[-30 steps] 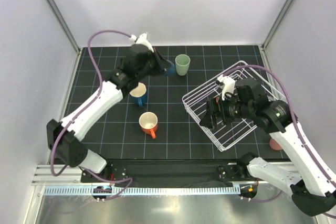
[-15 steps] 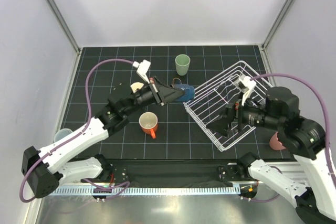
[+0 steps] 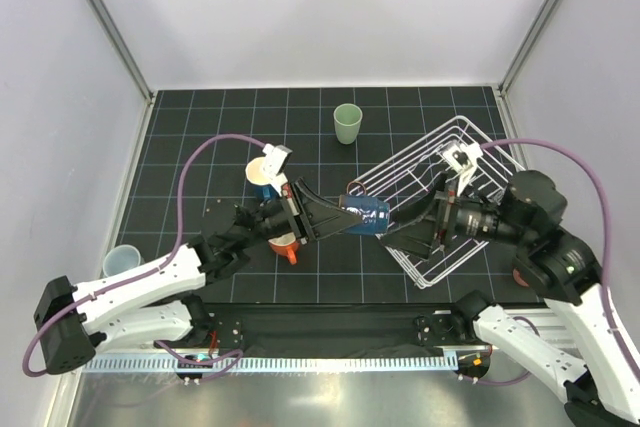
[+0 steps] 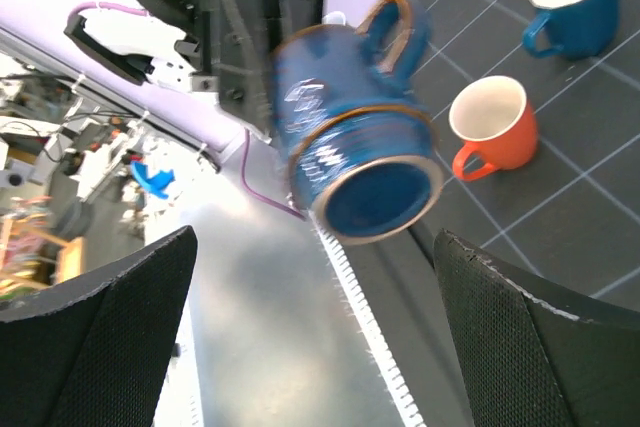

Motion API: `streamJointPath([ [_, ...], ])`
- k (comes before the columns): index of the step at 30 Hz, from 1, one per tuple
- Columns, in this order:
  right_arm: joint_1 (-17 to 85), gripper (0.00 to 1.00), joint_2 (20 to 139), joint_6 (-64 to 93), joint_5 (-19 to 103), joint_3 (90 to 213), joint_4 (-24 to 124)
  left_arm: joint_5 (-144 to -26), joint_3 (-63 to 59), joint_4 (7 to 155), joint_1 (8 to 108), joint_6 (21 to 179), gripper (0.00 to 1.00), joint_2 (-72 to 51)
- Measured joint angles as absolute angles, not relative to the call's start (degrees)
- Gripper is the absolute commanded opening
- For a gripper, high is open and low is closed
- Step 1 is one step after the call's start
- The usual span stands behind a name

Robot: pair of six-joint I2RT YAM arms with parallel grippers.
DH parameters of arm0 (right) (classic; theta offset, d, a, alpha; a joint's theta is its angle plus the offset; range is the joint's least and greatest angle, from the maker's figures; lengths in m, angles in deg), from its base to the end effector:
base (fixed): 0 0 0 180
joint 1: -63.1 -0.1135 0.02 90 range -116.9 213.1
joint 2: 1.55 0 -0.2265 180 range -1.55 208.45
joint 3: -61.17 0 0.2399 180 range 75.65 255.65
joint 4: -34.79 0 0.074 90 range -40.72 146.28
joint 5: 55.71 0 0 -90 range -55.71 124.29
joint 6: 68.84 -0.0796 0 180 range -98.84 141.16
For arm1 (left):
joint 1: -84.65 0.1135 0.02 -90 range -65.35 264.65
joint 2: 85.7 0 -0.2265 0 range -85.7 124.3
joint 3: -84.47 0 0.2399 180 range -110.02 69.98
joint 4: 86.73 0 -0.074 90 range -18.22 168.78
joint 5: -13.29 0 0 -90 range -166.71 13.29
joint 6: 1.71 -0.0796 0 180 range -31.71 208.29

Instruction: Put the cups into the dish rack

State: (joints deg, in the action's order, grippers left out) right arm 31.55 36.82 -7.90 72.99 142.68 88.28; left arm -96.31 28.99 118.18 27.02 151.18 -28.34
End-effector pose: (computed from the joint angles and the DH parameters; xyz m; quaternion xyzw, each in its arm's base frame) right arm 0.1030 0.1216 0.3937 -0.2279 0.7198 0.5246 0.3933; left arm 0.1245 -0.2463 0.3546 0.1169 0.5496 -0.7602 0.3262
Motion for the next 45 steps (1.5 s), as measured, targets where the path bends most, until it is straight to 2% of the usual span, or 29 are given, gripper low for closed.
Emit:
streamJointPath([
  [7,31.6,1.0,39.0,-13.2,75.0,139.0,80.8,-95.5,29.3,120.4,25.4,151.4,0.0,-29.2],
  [14,31.6,0.9,37.7,-15.9,75.0,136.8,76.0,-92.1,31.8,122.3,23.6,151.5,0.0,-29.8],
  [25,31.6,0.84,38.2,-17.8,76.2,134.6,73.0,-86.7,33.2,122.9,21.4,152.3,0.01,-29.8],
  [31,31.6,0.67,38.1,-18.7,77.1,132.4,71.3,-85.1,33.2,123.8,20.0,152.3,0.0,-29.4],
  [32,31.6,0.59,38.1,-19.0,77.5,131.8,70.9,-84.9,33.2,124.1,19.8,152.4,0.0,-29.0],
  [34,31.9,0.32,37.6,-19.4,77.5,130.9,69.9,-84.6,33.1,124.8,19.6,152.5,0.0,-28.2],
  [35,32.1,0.07,37.3,-19.8,77.5,130.5,69.6,-84.4,32.9,125.2,19.4,152.5,0.0,-27.8],
  [36,32.2,0.04,37.1,-20.0,77.4,130.5,69.4,-84.3,32.8,125.9,19.3,152.6,0.0,-27.4],
  [45,32.8,0.04,35.8,-19.7,76.0,133.0,71.8,-83.8,31.2,131.2,18.0,153.1,0.01,-23.4],
])
